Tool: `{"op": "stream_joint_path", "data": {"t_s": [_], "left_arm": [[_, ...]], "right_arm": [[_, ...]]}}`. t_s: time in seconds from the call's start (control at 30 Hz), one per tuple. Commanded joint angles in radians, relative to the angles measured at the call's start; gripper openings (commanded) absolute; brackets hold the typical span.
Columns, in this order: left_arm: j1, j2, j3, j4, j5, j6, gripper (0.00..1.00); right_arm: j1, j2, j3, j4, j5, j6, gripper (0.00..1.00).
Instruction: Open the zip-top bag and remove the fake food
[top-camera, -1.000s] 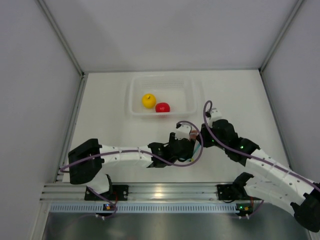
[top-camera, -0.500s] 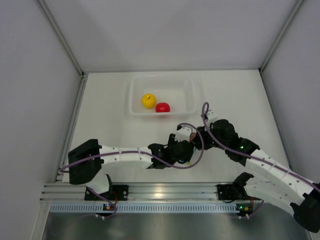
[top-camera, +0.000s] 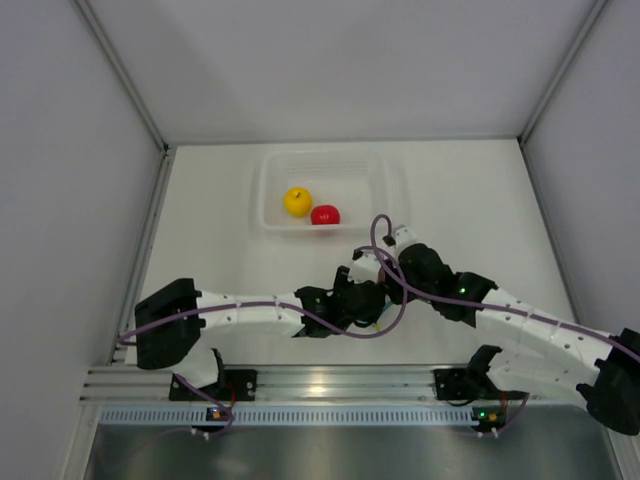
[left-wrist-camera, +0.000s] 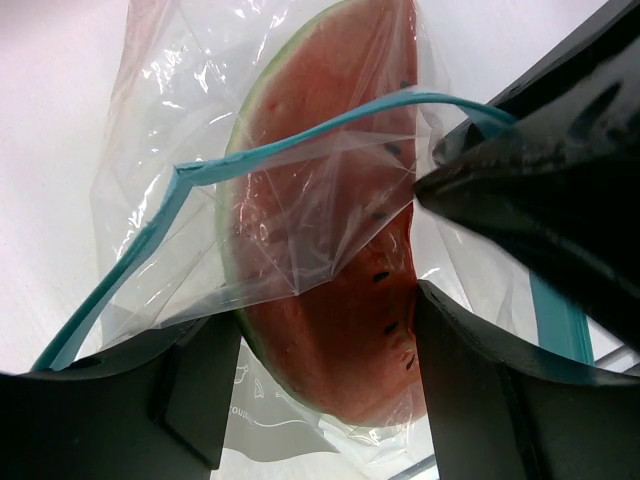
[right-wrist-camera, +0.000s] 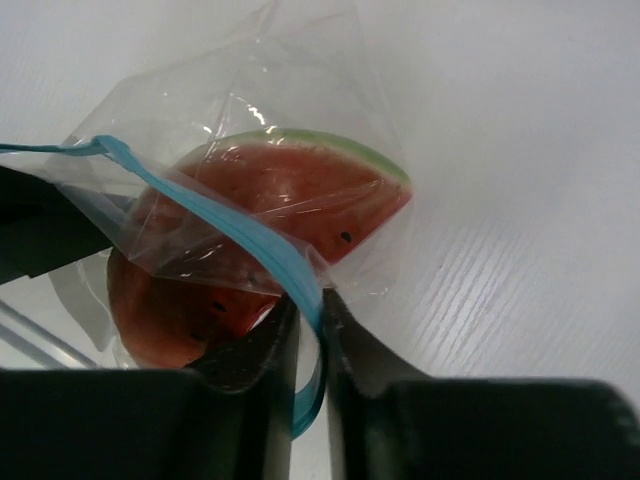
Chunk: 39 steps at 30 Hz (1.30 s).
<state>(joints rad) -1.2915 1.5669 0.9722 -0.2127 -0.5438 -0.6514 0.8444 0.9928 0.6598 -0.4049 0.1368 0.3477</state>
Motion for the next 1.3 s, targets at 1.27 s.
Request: {"op": "stream_joint_path", "data": {"t_s": [1.27], "left_arm": [[-0.006,-0.053,0.006,0.03,-0.074,0.001,0.0]], "right_arm": [[0.022,-0.171,0.071,-0.101,0.104,0.167,0.38]]}}
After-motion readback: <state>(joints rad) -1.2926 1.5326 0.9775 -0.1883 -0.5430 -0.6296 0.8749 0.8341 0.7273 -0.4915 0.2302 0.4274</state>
